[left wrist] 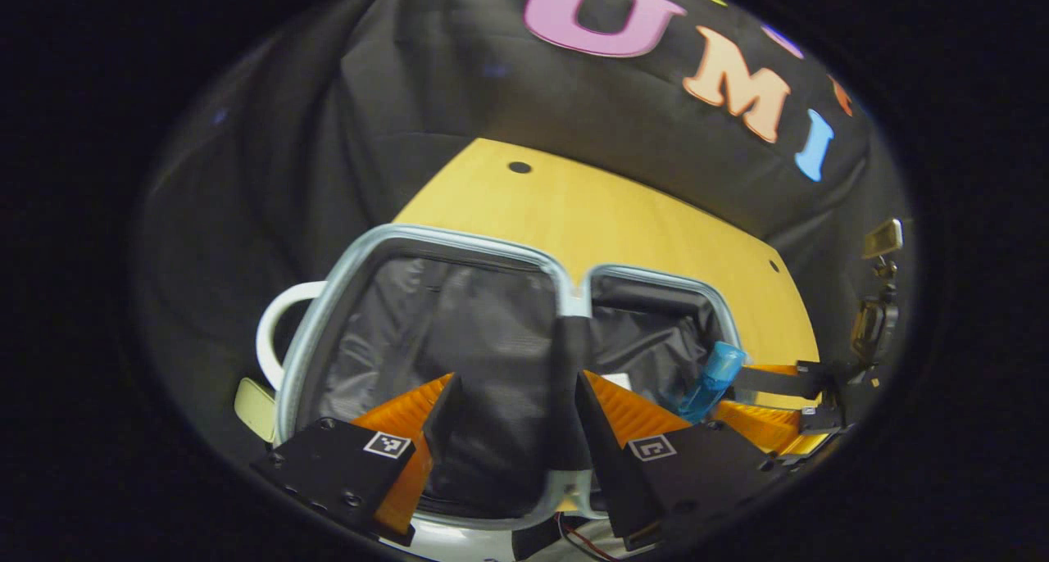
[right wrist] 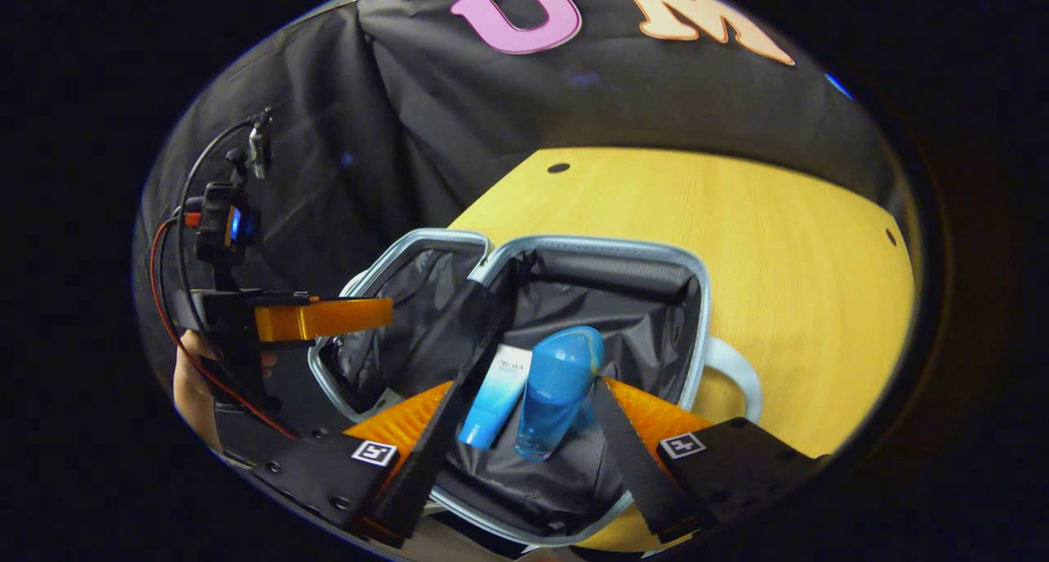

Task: First open the suitcase, pack the skin care products into it, and then close the suitcase.

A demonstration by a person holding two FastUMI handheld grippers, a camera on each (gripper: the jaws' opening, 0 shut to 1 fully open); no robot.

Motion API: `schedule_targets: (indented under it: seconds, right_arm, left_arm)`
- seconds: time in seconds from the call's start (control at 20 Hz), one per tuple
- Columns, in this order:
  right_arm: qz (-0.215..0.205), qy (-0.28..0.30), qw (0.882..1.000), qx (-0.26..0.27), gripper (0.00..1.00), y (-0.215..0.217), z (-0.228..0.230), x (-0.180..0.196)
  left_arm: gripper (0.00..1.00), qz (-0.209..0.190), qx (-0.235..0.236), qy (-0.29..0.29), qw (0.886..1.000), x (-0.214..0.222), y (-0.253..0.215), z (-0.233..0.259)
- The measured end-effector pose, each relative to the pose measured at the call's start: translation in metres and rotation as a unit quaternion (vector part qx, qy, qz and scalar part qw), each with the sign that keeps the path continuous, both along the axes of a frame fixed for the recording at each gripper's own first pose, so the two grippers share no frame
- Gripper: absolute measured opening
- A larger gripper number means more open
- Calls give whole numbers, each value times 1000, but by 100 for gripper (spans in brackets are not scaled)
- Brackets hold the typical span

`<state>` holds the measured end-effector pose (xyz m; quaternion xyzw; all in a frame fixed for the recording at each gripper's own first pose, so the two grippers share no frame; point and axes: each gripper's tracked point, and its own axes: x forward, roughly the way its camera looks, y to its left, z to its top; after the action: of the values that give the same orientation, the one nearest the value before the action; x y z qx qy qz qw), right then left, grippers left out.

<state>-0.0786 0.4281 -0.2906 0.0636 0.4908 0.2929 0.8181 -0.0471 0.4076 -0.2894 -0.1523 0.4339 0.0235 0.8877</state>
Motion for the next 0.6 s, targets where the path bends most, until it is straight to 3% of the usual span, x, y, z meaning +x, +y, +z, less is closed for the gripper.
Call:
schedule_targets:
  seconds: [0.25, 0.3, 0.35, 0.45, 0.5, 0.6]
  right_arm:
    - [-23, -31, 999, 6, 98, 3, 17, 15]
    - [-27, -36, 999, 7, 98, 2, 20, 16]
    - [-30, -39, 999, 8, 98, 2, 23, 18]
    - [-35, -44, 998, 6, 98, 2, 25, 20]
    - [-37, -47, 998, 5, 98, 1, 25, 21]
    - [-41, -51, 998, 1, 98, -2, 26, 23]
  left_arm:
    - [81, 73, 38, 2, 997, -7, 94, -7]
    - [85, 88, 45, 3, 995, -8, 113, -9]
    - [81, 103, 50, 5, 993, -10, 131, -9]
    - [85, 133, 58, 9, 989, -14, 162, -14]
    - [81, 146, 61, 13, 987, -18, 179, -16]
    - [81, 164, 68, 21, 984, -21, 206, -24]
